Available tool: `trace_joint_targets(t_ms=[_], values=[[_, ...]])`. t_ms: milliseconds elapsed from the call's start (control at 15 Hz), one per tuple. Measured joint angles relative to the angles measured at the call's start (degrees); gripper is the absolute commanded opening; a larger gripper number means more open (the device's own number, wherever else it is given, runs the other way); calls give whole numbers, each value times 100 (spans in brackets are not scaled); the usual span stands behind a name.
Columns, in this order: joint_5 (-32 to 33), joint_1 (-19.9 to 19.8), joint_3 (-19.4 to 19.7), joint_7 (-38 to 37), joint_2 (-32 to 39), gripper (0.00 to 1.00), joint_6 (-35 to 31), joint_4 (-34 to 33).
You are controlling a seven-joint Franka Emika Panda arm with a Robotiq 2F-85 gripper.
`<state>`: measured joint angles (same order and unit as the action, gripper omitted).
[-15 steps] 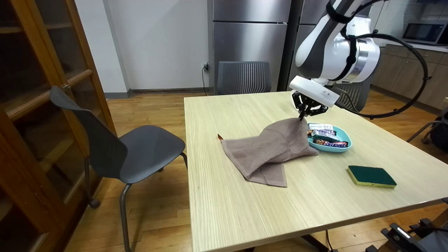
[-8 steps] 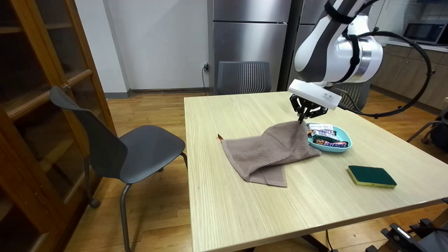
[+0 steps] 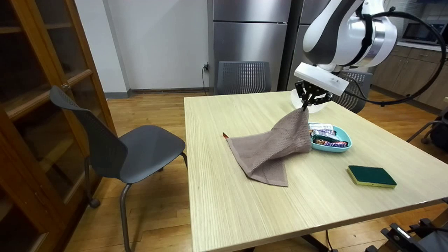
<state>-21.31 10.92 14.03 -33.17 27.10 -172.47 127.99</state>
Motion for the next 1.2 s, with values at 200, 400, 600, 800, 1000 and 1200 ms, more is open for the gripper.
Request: trace_joint_targets(t_ms=[200,400,600,800,1000,1200], values=[[0,-101,5,-1,-154,0,2,62],[0,-213,6,-5,-271,0,10,83],[-4,-342,4,-23,-390,0,25,85],[-4,-443,11,-117,-503,0,60,84],[-11,-448,116,-268,-604,0,155,61],[-11,-448,213,-383,-668,0,239,33]])
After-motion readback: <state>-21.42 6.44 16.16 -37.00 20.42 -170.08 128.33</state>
